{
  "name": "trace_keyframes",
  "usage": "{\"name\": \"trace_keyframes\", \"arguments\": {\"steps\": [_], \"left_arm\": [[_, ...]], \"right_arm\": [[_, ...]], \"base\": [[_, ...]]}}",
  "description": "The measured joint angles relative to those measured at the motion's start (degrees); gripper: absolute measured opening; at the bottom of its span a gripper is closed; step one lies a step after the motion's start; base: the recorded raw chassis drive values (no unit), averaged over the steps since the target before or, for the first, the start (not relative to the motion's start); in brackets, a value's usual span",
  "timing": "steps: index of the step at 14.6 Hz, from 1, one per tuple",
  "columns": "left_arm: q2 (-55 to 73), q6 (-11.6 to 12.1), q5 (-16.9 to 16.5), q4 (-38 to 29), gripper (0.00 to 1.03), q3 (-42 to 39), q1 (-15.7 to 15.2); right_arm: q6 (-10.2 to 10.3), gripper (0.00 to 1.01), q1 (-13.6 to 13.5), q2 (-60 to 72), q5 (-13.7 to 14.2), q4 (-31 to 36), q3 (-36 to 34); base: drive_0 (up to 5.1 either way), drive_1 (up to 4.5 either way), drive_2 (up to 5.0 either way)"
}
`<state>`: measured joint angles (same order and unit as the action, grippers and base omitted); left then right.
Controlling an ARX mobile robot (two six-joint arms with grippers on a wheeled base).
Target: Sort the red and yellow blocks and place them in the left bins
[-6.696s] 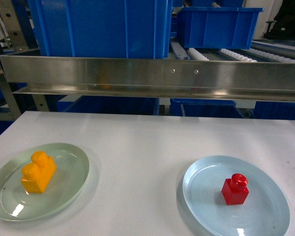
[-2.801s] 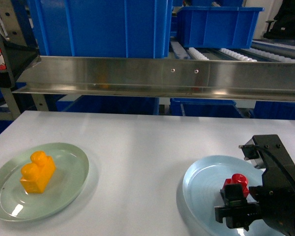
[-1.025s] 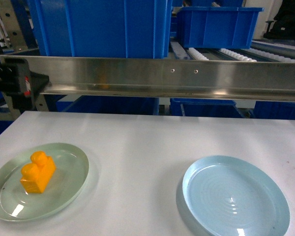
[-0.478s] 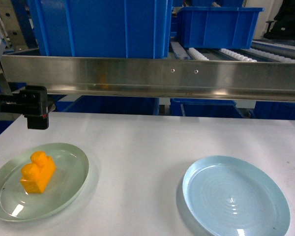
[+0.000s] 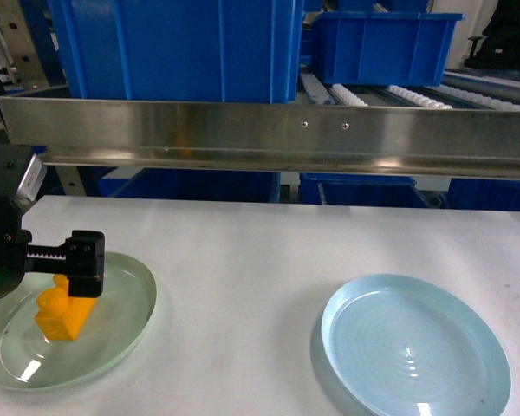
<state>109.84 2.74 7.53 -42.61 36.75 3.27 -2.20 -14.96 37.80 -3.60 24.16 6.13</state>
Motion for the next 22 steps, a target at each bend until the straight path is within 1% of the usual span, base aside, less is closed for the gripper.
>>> {"name": "trace_keyframes", "arguments": {"steps": [1, 2, 4, 6, 8, 9, 11, 14, 15, 17, 19, 21, 22], "left_arm": [[1.42, -0.90, -0.13, 0.17, 0.98, 0.02, -0.50], [2.89, -1.75, -1.16, -0.35, 0.98, 0.07, -0.68], [5.14, -3.98, -1.86, -2.29, 0.98, 0.09, -0.96], [6.88, -5.42, -1.70, -4.24, 0.98, -0.09, -1.11], [8.61, -6.93, -1.99, -4.76, 0.98, -0.94, -1.36], [9.16, -7.32, -2.08, -5.01, 0.98, -1.25, -1.27], [9.44, -7.43, -2.58, -5.99, 0.75, -1.29, -0.24], [9.68, -6.51, -2.36, -6.38, 0.39, -1.27, 0.13], [9.68, -6.16, -2.32, -6.64, 0.30, -1.27, 0.13], [9.44, -5.75, -2.08, -6.62, 0.28, -1.46, 0.07], [5.09, -5.40, -3.26, -5.25, 0.27, -3.19, -0.50], [-4.52, -5.46, -7.13, -1.46, 0.27, -3.69, -2.25], [-10.29, -5.44, -9.79, 1.11, 0.27, -3.65, -3.23]], "right_arm": [[-0.44, 0.28, 0.11, 0.90, -0.35, 0.50, -0.02], [-0.74, 0.28, -0.04, 1.99, -0.83, 1.40, -0.02], [-1.84, 0.28, -1.64, 4.20, -1.33, 2.75, 0.02], [-3.23, 0.28, -3.21, 6.36, -2.34, 3.58, 0.07], [-4.31, 0.28, -3.80, 7.45, -2.84, 4.31, 0.35], [-4.63, 0.28, -3.80, 7.56, -3.17, 4.44, 0.44], [-4.94, 0.28, -3.72, 7.63, -3.56, 4.70, 0.44], [-4.94, 0.28, -3.80, 7.85, -3.56, 5.31, 0.44], [-4.94, 0.28, -3.80, 7.85, -3.58, 5.29, 0.44], [-4.94, 0.28, -3.72, 7.85, -3.69, 5.38, 0.44], [-4.92, 0.28, -2.58, 7.02, -3.96, 4.85, 0.37], [-4.70, 0.28, -0.57, 5.22, -4.20, 3.87, -0.48], [-4.44, 0.28, 0.52, 4.04, -4.20, 3.04, -1.01]], "base": [[0.0, 0.00, 0.0], [0.0, 0.00, 0.0], [0.0, 0.00, 0.0], [0.0, 0.00, 0.0], [0.0, 0.00, 0.0], [0.0, 0.00, 0.0], [0.0, 0.00, 0.0], [0.0, 0.00, 0.0], [0.0, 0.00, 0.0], [0.0, 0.00, 0.0], [0.0, 0.00, 0.0], [0.0, 0.00, 0.0], [0.0, 0.00, 0.0]]}}
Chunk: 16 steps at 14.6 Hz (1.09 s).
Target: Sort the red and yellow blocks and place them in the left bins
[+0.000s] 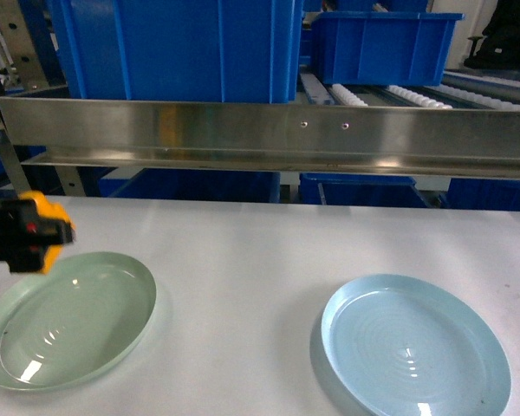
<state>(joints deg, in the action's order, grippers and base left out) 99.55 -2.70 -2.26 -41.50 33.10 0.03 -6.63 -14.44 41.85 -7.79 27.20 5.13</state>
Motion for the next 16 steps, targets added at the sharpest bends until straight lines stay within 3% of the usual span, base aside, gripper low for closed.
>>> {"name": "trace_keyframes", "arguments": {"steps": [3, 5, 9, 16], "left_arm": [[-16.44, -0.55, -5.31, 9.20, 0.27, 1.70, -2.03], [-22.77, -0.81, -6.19, 12.85, 0.27, 3.65, -1.40], [-24.98, 0.35, -6.12, 12.76, 0.27, 6.56, 2.69], [-25.44, 1.38, -5.70, 12.85, 0.27, 6.71, 2.78]], "right_arm": [[1.22, 0.28, 3.65, -4.42, -0.44, -3.19, -1.03], [2.14, 0.28, 5.44, -6.82, -0.46, -5.01, -1.18], [3.69, 0.28, 7.39, -8.44, -0.74, -5.77, -1.22], [3.82, 0.28, 7.37, -7.19, 0.46, -4.48, -1.05]], "base": [[0.0, 0.00, 0.0], [0.0, 0.00, 0.0], [0.0, 0.00, 0.0], [0.0, 0.00, 0.0]]}}
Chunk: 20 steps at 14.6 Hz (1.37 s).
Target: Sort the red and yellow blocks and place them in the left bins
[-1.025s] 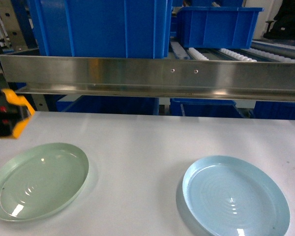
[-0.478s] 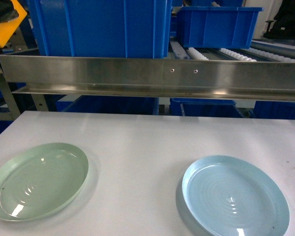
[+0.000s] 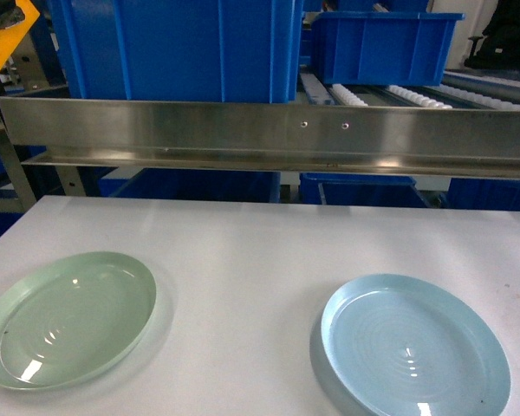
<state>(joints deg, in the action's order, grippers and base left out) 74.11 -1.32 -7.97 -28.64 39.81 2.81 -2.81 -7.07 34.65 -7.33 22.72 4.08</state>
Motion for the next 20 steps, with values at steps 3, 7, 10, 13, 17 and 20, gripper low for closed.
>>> {"name": "trace_keyframes", "arguments": {"steps": [3, 7, 10, 13, 17, 20], "left_arm": [[0.00, 0.07, 0.00, 0.02, 0.27, 0.00, 0.00], [0.00, 0.20, 0.00, 0.04, 0.27, 0.00, 0.00], [0.00, 0.20, 0.00, -0.13, 0.27, 0.00, 0.00], [0.00, 0.20, 0.00, 0.04, 0.27, 0.00, 0.00], [0.00, 0.20, 0.00, 0.20, 0.27, 0.00, 0.00], [0.00, 0.20, 0.00, 0.07, 0.27, 0.00, 0.00]], "right_arm": [[0.00, 0.28, -0.02, 0.00, 0.00, 0.00, 0.00], [0.00, 0.28, 0.00, 0.09, 0.17, -0.13, 0.00], [0.00, 0.28, 0.00, 0.00, 0.15, 0.09, 0.02], [0.00, 0.28, 0.00, 0.00, 0.15, -0.07, 0.02], [0.00, 0.28, -0.02, 0.07, 0.13, 0.00, 0.04], [0.00, 0.28, 0.00, 0.04, 0.15, 0.02, 0.04]], "base": [[0.0, 0.00, 0.0], [-4.8, 2.63, 2.6], [-5.0, 2.41, 2.4], [-5.0, 2.49, 2.5], [-5.0, 2.47, 2.5], [-5.0, 2.46, 2.5]]}}
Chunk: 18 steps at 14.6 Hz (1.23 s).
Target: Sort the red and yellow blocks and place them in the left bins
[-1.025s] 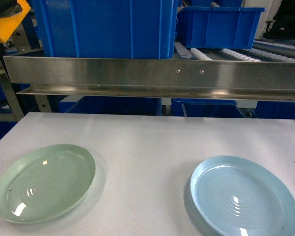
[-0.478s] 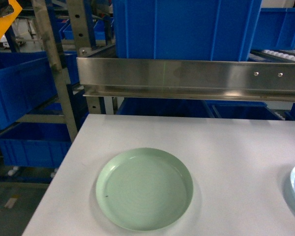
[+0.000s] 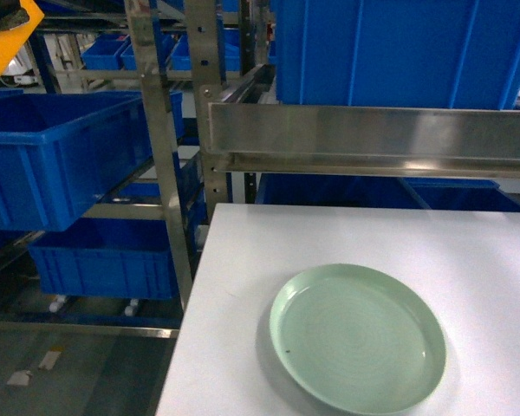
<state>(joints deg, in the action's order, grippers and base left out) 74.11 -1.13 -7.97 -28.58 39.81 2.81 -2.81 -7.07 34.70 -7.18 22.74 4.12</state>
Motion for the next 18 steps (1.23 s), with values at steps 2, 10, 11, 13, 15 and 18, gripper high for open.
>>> {"name": "trace_keyframes", "arguments": {"steps": [2, 10, 11, 13, 15, 18], "left_arm": [[0.00, 0.00, 0.00, -0.07, 0.27, 0.00, 0.11], [0.02, 0.00, 0.02, -0.17, 0.27, 0.00, -0.02], [0.02, 0.00, -0.02, -0.11, 0.27, 0.00, 0.02], [0.02, 0.00, -0.02, -0.22, 0.27, 0.00, 0.09], [0.04, 0.00, 0.02, 0.07, 0.27, 0.00, 0.00], [0.00, 0.02, 0.00, -0.07, 0.27, 0.00, 0.00]], "right_arm": [[0.00, 0.28, 0.00, 0.00, 0.00, 0.00, 0.00], [0.00, 0.28, 0.00, 0.02, 0.00, -0.11, 0.00], [0.00, 0.28, 0.00, -0.04, 0.00, 0.02, 0.00], [0.00, 0.28, 0.00, 0.02, 0.00, -0.15, 0.00], [0.00, 0.28, 0.00, 0.04, 0.00, -0.11, 0.00], [0.00, 0.28, 0.00, 0.04, 0.00, -0.04, 0.00]], "base": [[-4.9, 2.51, 2.5], [-5.0, 2.48, 2.5], [-5.0, 2.43, 2.4], [-5.1, 2.40, 2.4], [-5.0, 2.49, 2.5], [-5.0, 2.44, 2.4]]}}
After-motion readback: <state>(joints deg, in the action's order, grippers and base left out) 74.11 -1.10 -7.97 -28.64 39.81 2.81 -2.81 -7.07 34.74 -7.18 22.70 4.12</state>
